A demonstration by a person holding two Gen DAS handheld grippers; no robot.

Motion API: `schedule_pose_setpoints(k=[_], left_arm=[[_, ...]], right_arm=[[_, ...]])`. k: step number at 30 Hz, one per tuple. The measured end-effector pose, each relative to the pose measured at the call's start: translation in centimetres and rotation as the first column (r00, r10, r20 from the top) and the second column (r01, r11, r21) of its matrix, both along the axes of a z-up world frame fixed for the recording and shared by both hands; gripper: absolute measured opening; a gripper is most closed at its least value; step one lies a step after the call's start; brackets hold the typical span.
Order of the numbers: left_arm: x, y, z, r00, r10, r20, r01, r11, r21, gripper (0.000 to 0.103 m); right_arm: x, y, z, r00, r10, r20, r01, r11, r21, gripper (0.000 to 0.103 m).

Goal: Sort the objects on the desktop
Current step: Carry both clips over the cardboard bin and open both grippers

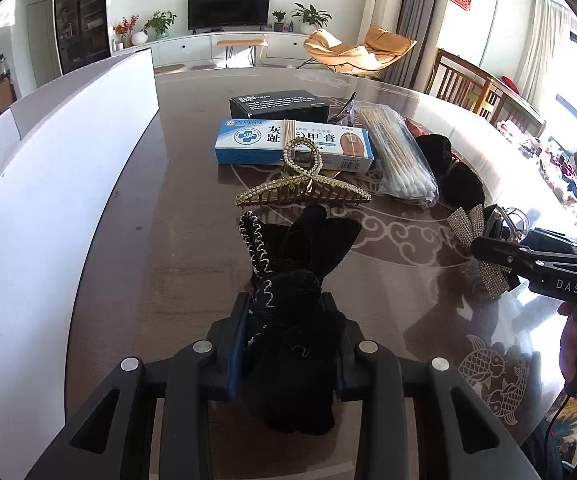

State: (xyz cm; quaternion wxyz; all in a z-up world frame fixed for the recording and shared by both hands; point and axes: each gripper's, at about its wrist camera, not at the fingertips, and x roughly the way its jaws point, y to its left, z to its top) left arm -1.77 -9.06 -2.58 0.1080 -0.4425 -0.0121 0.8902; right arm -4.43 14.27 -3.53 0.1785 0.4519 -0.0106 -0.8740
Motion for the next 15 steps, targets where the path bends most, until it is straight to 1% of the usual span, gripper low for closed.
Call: schedule_pose_setpoints(k=[4,6,8,10,12,13,15], left_arm=[[2.5,-1.7,2.3,0.999,0.015,-0.033,-0.012,0.996,0.093,0.033],[3.6,-2.8,4.4,0.997,0.026,-0.066,-0.018,0.992,0.129,0.033],[4.6,-4.7,6.8,0.993,0.054,-0.105,-0.037,0.987,0.156,0.033],[5.5,-7.5,9.1,0.985,0.096,-0.140,-0.072,0.983,0.170,0.033],[6.1,-10.9,10.9,0.975,0.155,-0.162,-0.127,0.977,0.170,0.033],[6.2,-12.8,11.4,0.968,0.189,-0.166,-0.161,0.973,0.167,0.033],[6.3,-16.7,12.0,0.948,0.269,-0.168,-0.248,0.959,0.134,0.033]], right_arm=[[2.2,0.6,1.7,1.000,0.026,-0.003,-0.026,0.999,-0.048,0.054],[2.6,-0.1,3.2,0.999,0.047,-0.016,-0.048,0.997,-0.057,0.054],[2.7,-1.6,5.1,0.996,0.085,-0.037,-0.087,0.994,-0.069,0.054],[2.5,-3.9,7.1,0.990,0.130,-0.059,-0.135,0.987,-0.084,0.054],[2.2,-7.2,9.0,0.980,0.185,-0.080,-0.193,0.975,-0.110,0.054],[2.0,-9.2,9.9,0.972,0.218,-0.091,-0.228,0.966,-0.123,0.054],[1.9,-13.9,11.5,0.950,0.292,-0.114,-0.306,0.941,-0.143,0.054]])
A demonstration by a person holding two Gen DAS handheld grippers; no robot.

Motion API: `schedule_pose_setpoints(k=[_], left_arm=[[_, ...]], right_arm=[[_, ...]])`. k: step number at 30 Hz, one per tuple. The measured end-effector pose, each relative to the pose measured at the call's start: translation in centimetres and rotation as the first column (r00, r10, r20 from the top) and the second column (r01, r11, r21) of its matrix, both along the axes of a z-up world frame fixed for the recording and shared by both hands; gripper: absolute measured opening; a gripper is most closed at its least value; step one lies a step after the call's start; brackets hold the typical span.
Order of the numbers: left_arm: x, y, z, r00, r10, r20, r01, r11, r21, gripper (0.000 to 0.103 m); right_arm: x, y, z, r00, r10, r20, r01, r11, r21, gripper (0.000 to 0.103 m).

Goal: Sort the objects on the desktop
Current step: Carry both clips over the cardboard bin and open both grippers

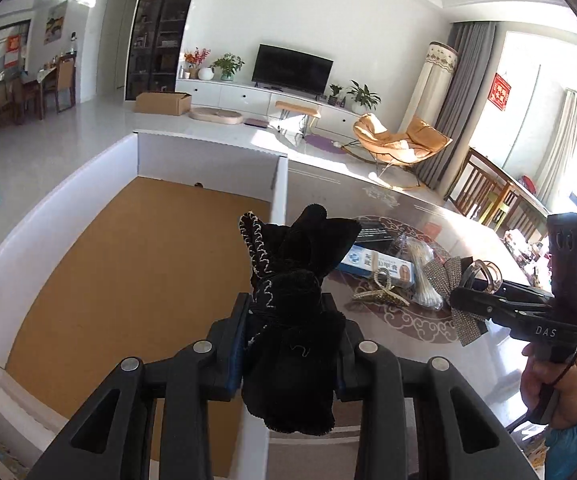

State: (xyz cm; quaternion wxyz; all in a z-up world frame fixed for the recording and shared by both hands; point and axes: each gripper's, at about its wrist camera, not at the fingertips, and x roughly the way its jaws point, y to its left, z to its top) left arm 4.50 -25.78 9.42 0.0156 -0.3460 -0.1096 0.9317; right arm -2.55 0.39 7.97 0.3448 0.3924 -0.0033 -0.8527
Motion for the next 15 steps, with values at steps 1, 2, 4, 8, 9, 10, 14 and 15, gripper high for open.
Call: schedule_pose_setpoints(k=[1,2,4,8,9,10,14,15], left_arm=[[0.0,-2.1,-0.1,0.999,0.046,0.017,-0.046,0.999,-0.006,0.033],[0.0,-4.2,-0.5,0.995,0.091,0.033,-0.091,0.996,-0.001,0.033],[0.2,-7.8,-1.4,0.983,0.171,0.071,-0.171,0.985,-0.010,0.033],[-0.2,-12.1,-4.3,0.955,0.257,0.150,-0.252,0.966,-0.049,0.033],[-0.3,-12.6,-4.9,0.948,0.271,0.166,-0.264,0.963,-0.058,0.033],[-0.3,-13.2,-5.4,0.942,0.283,0.179,-0.275,0.959,-0.064,0.033],[-0.5,-13.9,-6.8,0.919,0.332,0.211,-0.319,0.943,-0.093,0.045],[-0.6,-14.1,-6.9,0.916,0.341,0.210,-0.326,0.940,-0.102,0.056]], right_arm=[[0.0,-2.6,0.7,0.999,0.045,-0.006,-0.045,0.999,-0.012,0.054],[0.2,-5.4,1.3,0.996,0.090,-0.011,-0.090,0.996,-0.021,0.054],[0.9,-10.8,2.1,0.984,0.177,-0.027,-0.178,0.984,-0.026,0.054],[3.0,-20.3,1.9,0.946,0.319,-0.062,-0.320,0.947,-0.001,0.054],[3.6,-22.3,1.3,0.937,0.342,-0.068,-0.342,0.940,0.025,0.054],[4.0,-24.0,0.5,0.930,0.360,-0.076,-0.356,0.933,0.059,0.054],[5.2,-28.1,-3.4,0.919,0.388,-0.078,-0.370,0.912,0.174,0.054],[5.4,-28.8,-4.3,0.918,0.387,-0.081,-0.364,0.907,0.210,0.055]])
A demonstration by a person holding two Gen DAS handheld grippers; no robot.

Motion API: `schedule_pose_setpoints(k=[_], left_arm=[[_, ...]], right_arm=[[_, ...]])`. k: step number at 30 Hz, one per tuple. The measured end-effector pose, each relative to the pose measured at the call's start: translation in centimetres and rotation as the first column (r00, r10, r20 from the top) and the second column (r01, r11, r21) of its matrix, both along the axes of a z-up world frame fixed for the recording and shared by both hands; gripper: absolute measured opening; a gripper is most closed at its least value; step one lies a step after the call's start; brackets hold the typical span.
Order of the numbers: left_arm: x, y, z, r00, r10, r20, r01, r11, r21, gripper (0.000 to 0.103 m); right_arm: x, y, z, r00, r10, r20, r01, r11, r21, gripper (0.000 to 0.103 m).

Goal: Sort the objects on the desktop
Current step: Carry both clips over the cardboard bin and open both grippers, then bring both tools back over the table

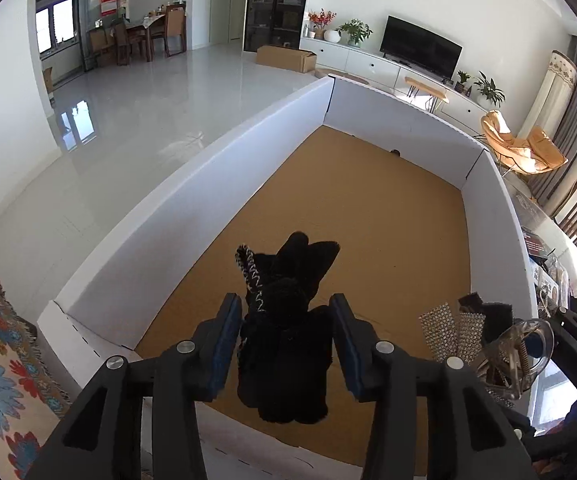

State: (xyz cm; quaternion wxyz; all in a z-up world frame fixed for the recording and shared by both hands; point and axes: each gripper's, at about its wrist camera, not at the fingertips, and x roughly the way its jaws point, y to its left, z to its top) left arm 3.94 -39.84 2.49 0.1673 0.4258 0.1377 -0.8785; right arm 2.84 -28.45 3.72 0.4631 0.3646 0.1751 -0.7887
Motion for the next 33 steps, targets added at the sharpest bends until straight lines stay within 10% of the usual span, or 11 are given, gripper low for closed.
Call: schedule_pose_setpoints(k=[3,11,22,28,33], left_arm=[[-0.3,-0.4,-0.1,1.000,0.007,0.000,-0.007,0.999,-0.045,0.083],[-1.7,0.1,-1.6,0.997,-0.013,0.081,0.023,0.992,-0.123,0.084],[3.2,4.1,3.4,0.986,-0.019,-0.167,-0.001,0.993,-0.121,0.084],[4.7,13.1,7.5,0.931,-0.220,-0.291,0.189,0.973,-0.132,0.086],[4.0,24.1,7.0,0.844,-0.460,-0.275,0.444,0.888,-0.122,0.103]], right_arm=[[0.8,-1.3,-1.9,0.997,0.003,-0.073,0.002,0.997,0.071,0.066],[-0.6,-0.5,-3.0,0.999,-0.039,-0.014,0.041,0.993,0.108,0.081],[1.6,9.2,1.5,0.968,-0.156,-0.199,0.109,0.967,-0.231,0.103],[-0.1,20.1,-0.6,0.912,-0.354,-0.208,0.310,0.926,-0.216,0.103],[-3.5,31.3,-4.4,0.818,-0.571,-0.071,0.564,0.820,-0.101,0.103]])
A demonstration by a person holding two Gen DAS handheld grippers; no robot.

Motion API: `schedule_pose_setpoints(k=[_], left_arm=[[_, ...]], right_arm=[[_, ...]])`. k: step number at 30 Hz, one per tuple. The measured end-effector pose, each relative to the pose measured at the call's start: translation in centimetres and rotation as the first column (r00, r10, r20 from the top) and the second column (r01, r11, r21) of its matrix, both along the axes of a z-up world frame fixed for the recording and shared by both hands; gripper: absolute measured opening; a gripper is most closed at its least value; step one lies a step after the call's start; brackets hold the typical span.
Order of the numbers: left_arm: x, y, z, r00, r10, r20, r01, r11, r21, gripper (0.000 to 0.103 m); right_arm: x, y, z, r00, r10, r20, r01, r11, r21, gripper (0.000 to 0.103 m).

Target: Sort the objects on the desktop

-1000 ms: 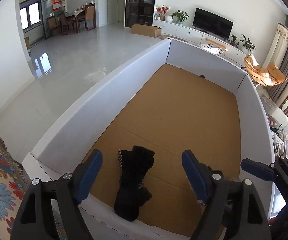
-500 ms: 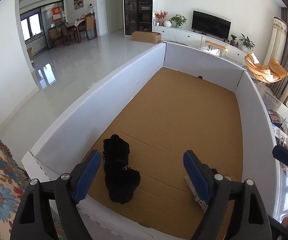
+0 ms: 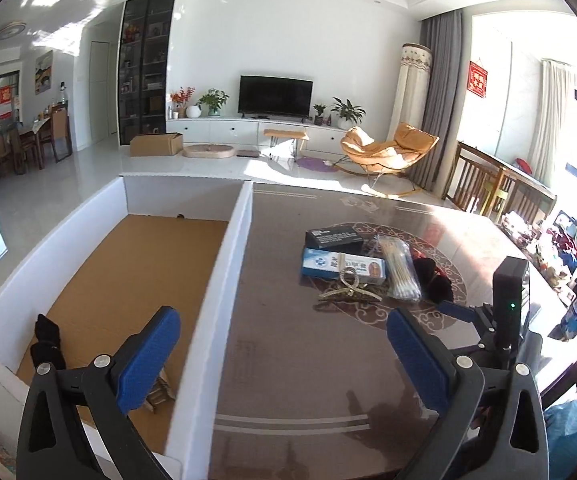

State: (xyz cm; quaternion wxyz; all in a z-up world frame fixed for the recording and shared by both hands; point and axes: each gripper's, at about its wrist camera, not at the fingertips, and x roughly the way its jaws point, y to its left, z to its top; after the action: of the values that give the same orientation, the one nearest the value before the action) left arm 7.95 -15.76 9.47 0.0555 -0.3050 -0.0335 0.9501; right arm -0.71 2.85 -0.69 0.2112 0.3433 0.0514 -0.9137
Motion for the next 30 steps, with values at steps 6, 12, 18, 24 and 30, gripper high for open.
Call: schedule_pose_setpoints(k=[6,12,18,24,30], left_arm=[[-5.0,10.0,-9.8,0.965,-0.086,0.247,0.126,0.981,-0.149,0.103],[-6.8,12.4,-14.7,0.936,-0.066,0.345,0.121,0.982,-0.142,0.103],[-9.7,12.7,-14.9,0.932,-0.027,0.361,0.079,0.988,-0.129,0.103],[-12.4,13.0,-15.0,0.943,-0.027,0.331,0.073,0.989,-0.128,0.103],[-12.7,13.2,-15.1,0.945,-0.020,0.326,0.065,0.990,-0.129,0.103]], right_arm=[[-1.7,11.1,-3.2,0.958,-0.251,0.140,0.236,0.965,0.115,0.103],[-0.5,14.6,-4.4,0.950,-0.280,0.137,0.256,0.952,0.168,0.103],[-0.4,13.0,-4.6,0.957,-0.273,0.100,0.245,0.942,0.227,0.103],[-1.2,14.0,-5.0,0.949,-0.258,0.180,0.233,0.961,0.149,0.103],[-1.2,13.9,-5.1,0.950,-0.254,0.181,0.229,0.962,0.146,0.103]])
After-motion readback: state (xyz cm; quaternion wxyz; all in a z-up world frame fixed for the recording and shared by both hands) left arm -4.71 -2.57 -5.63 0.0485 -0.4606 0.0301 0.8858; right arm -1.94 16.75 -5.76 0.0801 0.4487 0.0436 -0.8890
